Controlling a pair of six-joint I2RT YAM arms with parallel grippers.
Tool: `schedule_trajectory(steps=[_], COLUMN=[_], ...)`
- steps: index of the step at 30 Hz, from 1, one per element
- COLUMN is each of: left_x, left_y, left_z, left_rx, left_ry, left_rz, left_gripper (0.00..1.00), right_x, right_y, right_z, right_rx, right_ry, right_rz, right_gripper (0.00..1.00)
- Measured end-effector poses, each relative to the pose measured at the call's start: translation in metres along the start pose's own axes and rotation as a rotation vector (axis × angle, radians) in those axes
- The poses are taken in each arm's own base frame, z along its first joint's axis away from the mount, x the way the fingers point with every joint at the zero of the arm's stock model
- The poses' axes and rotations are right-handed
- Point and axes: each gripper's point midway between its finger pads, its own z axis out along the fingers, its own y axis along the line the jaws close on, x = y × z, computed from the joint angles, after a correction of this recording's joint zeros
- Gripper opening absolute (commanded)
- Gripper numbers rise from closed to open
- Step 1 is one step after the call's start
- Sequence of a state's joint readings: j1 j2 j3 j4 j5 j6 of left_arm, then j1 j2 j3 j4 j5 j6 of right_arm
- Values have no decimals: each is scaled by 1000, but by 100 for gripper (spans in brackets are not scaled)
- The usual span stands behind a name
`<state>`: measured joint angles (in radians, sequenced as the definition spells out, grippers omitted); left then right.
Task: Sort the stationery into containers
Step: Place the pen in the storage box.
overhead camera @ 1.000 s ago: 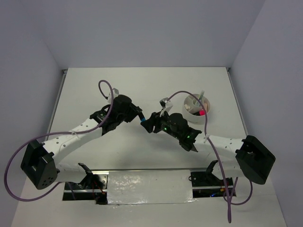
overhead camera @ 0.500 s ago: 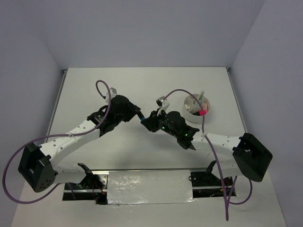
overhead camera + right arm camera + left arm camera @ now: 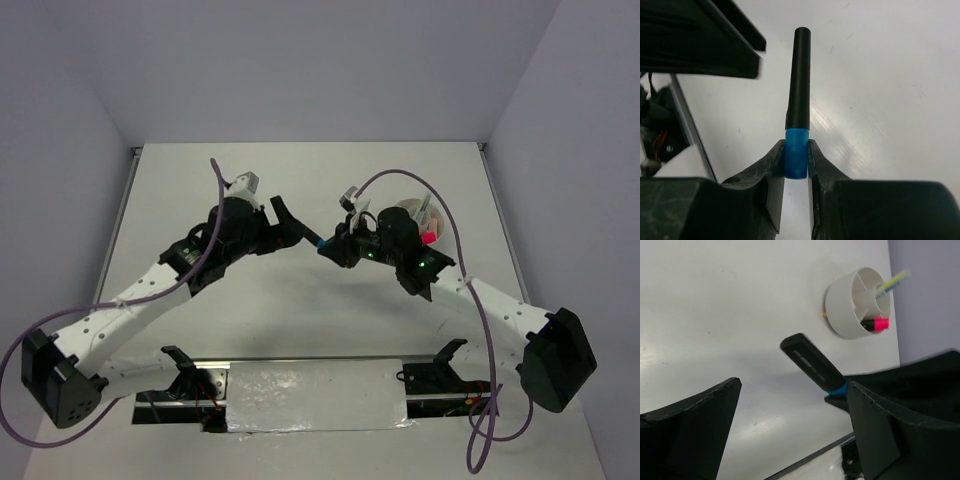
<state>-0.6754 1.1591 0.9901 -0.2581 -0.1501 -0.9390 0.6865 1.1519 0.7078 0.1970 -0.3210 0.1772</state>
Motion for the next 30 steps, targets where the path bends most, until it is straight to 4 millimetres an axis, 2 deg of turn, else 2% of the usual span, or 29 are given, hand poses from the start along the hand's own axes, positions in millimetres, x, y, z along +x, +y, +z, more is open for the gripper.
schedule_trajectory(steps=[2,5,7,9,11,13,15,17,20,21,25,30], left_x=[-6,-15,-13,-6,4,16,38,58,72,73,73,76], left_y=[-7,-24,-33,-35,-29,-16,-2,0,-8,-14,-37,-51], left_z=[-18,-54,-80,-93,-98,-91,-80,-75,-77,-80,-100,-117], left_rx=[56,204,336,425,475,483,503,560,643,682,827,944], left_ry=[-15,-71,-118,-155,-185,-192,-158,-101,-52,-48,-64,-61], left_rz=[83,193,264,305,341,364,392,409,429,438,472,507], left_gripper=[99,99,99,99,99,99,98,97,93,89,83,73], right_x=[1,4,6,7,13,17,17,18,27,28,31,27], right_y=[2,23,40,52,64,75,84,88,92,94,98,97], right_z=[-6,-17,-25,-31,-40,-48,-56,-60,-63,-63,-63,-63], right_rx=[-41,-173,-276,-353,-430,-493,-538,-549,-565,-573,-579,-568], right_ry=[64,157,210,239,265,284,287,297,341,353,368,357], right_rz=[-43,-97,-118,-120,-110,-89,-76,-68,-39,-35,-30,-30], right_gripper=[0,0,0,0,0,0,0,0,0,0,0,0])
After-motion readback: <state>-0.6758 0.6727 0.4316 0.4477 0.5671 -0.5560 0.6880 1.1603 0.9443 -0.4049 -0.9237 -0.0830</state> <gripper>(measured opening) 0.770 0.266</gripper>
